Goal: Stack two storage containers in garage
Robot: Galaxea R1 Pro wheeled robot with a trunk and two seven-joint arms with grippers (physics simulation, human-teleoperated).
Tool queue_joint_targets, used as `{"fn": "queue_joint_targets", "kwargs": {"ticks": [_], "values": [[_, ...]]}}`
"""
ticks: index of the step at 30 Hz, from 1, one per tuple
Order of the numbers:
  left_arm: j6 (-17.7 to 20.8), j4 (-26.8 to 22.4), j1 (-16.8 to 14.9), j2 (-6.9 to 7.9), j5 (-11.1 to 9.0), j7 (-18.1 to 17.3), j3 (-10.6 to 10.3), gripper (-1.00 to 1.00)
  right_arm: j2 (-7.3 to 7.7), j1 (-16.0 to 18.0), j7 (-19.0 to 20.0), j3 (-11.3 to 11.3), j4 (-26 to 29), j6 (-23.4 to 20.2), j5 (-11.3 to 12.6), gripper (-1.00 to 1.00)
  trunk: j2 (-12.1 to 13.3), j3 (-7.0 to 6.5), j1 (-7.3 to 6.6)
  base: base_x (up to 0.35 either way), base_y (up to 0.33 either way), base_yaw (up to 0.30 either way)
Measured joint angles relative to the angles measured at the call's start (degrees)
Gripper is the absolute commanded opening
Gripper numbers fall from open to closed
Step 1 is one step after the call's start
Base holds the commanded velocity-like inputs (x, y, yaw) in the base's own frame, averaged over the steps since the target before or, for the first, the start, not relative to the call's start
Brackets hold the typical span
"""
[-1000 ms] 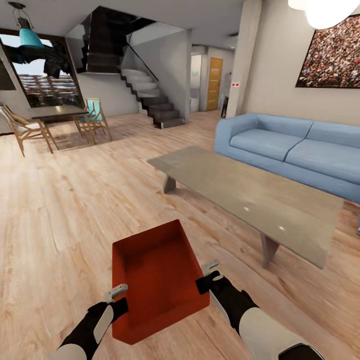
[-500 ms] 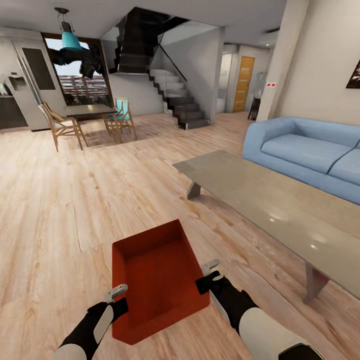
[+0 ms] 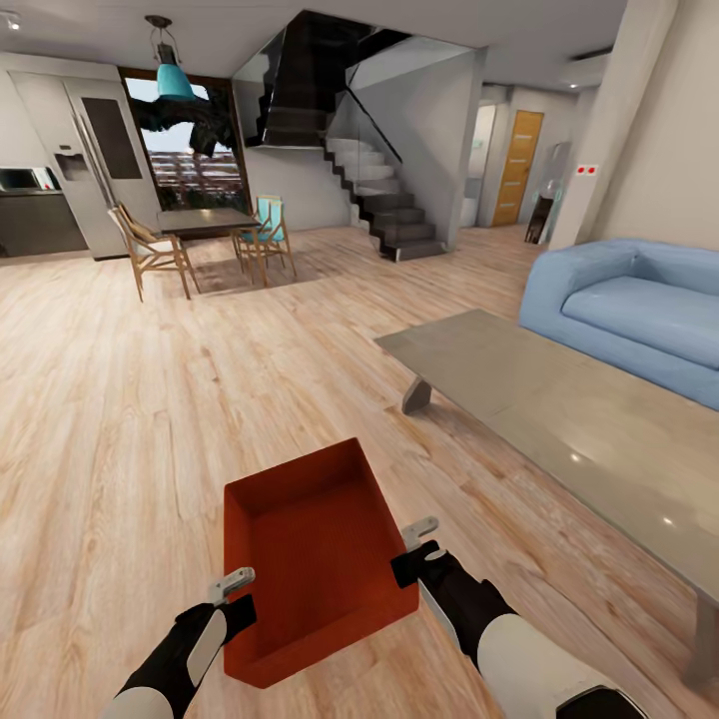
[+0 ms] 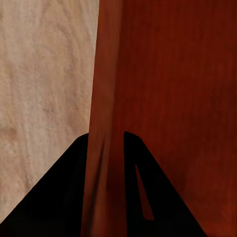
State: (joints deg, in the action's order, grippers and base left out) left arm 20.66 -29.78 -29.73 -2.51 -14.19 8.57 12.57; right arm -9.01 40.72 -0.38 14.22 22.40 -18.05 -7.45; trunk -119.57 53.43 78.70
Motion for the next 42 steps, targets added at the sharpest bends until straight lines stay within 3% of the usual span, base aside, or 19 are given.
{"fn": "queue_joint_targets", "kwargs": {"ticks": [42], "values": [[-0.1,0.0,0.0,0.0,0.0,0.0,0.0,-1.0,0.0,0.0,0.0,0.0,-0.1,0.1,0.0,-1.0,0.0,0.0,0.0,0.337,0.156,0.0]]}}
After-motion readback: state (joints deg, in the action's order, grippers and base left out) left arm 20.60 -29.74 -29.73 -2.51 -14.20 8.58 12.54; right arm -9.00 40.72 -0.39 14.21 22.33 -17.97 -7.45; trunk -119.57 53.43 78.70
